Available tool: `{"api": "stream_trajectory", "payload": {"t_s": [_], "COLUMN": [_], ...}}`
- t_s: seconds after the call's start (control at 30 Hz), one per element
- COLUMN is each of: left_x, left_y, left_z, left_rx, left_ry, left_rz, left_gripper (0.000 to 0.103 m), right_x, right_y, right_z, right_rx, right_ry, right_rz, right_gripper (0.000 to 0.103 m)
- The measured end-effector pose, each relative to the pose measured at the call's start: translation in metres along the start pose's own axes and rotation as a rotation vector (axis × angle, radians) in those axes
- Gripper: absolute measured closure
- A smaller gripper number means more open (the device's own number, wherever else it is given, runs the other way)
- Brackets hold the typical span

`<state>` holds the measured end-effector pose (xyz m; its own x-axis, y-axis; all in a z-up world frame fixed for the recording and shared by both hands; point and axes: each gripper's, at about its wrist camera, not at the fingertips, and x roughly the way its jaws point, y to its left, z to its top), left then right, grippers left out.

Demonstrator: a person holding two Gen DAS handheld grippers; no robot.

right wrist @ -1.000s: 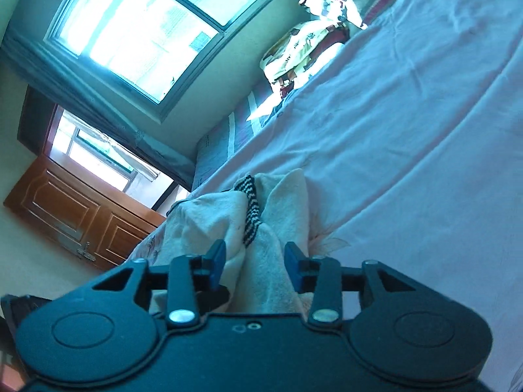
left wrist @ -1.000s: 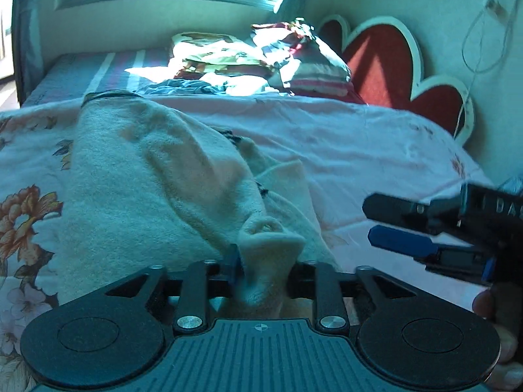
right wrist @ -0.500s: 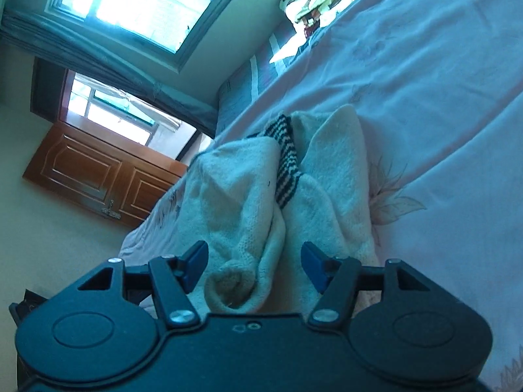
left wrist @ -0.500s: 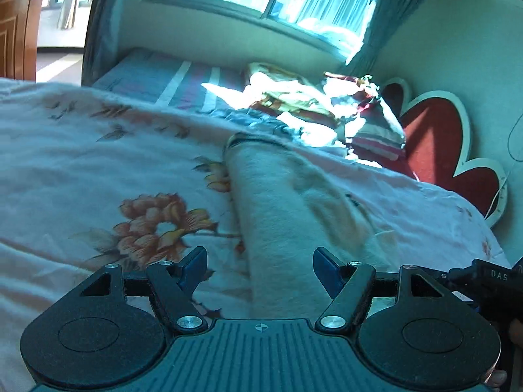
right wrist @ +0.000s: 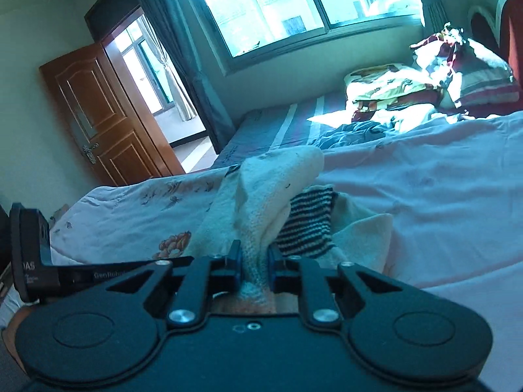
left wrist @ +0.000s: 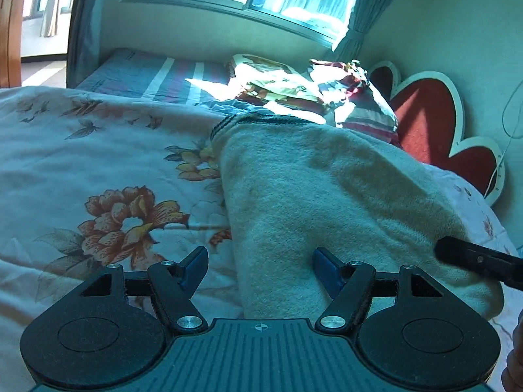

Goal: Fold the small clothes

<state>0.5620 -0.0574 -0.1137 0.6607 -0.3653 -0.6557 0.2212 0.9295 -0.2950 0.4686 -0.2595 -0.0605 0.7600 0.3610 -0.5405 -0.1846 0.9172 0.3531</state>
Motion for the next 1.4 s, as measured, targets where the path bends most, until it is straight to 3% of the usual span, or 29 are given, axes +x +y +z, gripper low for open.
{"api": "stream_trajectory", "payload": {"t_s": [0.1, 0.17, 0.2, 0.33, 0.47, 0.6, 0.67, 0.77, 0.9, 0.93, 1.0, 1.1, 1.17, 1.27, 1.4], "left_x": [0.016, 0.019, 0.017, 0.004, 0.009, 0.02, 0.024, 0.031, 0.037, 0.041, 0.05, 0.047, 0.031, -0.008, -0.041], "left_y": [-0.029, -0.037, -0.038, -0.031, -0.011, 0.001, 0.001, -0.004, -0.021, -0.028, -0.041, -0.05, -0.051, -0.042, -0.029], "left_z": [-0.005, -0.007, -0.005, 0.004, 0.016, 0.018, 0.017, 0.015, 0.012, 0.012, 0.009, 0.008, 0.009, 0.003, -0.02], "left_rx": [0.133, 0.159, 0.155, 0.143, 0.044, 0.016, 0.016, 0.019, 0.062, 0.1, 0.155, 0.195, 0.214, 0.182, 0.129], "left_ry": [0.068, 0.069, 0.071, 0.051, 0.03, 0.041, 0.047, 0.065, 0.074, 0.088, 0.1, 0.088, 0.056, -0.011, -0.034], "left_rz": [0.062, 0.071, 0.072, 0.035, 0.006, 0.01, 0.008, -0.004, -0.009, 0.019, 0.05, 0.072, 0.078, 0.055, 0.028], "left_gripper": [0.032, 0.032, 0.032, 0.032, 0.032, 0.032, 0.032, 0.032, 0.032, 0.032, 0.032, 0.032, 0.032, 0.032, 0.032], "right_x": [0.011, 0.03, 0.032, 0.014, 0.03, 0.062, 0.067, 0.062, 0.043, 0.044, 0.063, 0.067, 0.055, 0.016, -0.021], "right_y": [-0.03, -0.05, -0.058, -0.066, -0.101, -0.118, -0.111, -0.1, -0.089, -0.088, -0.098, -0.103, -0.1, -0.077, -0.03], "right_z": [-0.02, -0.032, -0.037, -0.026, -0.009, 0.003, 0.004, 0.007, 0.008, 0.006, -0.003, -0.008, -0.002, 0.002, -0.014], "right_rx": [0.076, 0.135, 0.169, 0.219, 0.375, 0.41, 0.338, 0.225, 0.077, 0.047, 0.05, 0.081, 0.103, 0.046, -0.11], "right_ry": [0.062, 0.11, 0.094, 0.003, -0.003, 0.068, 0.067, 0.051, -0.033, -0.038, 0.032, 0.052, 0.046, -0.024, -0.017], "right_rz": [-0.055, -0.065, -0.037, 0.025, 0.055, 0.062, 0.052, 0.013, -0.056, -0.075, -0.135, -0.132, -0.143, -0.124, -0.039], "right_gripper": [0.089, 0.087, 0.086, 0.057, 0.059, 0.067, 0.092, 0.095, 0.095, 0.095, 0.095, 0.089, 0.077, 0.078, 0.08]}}
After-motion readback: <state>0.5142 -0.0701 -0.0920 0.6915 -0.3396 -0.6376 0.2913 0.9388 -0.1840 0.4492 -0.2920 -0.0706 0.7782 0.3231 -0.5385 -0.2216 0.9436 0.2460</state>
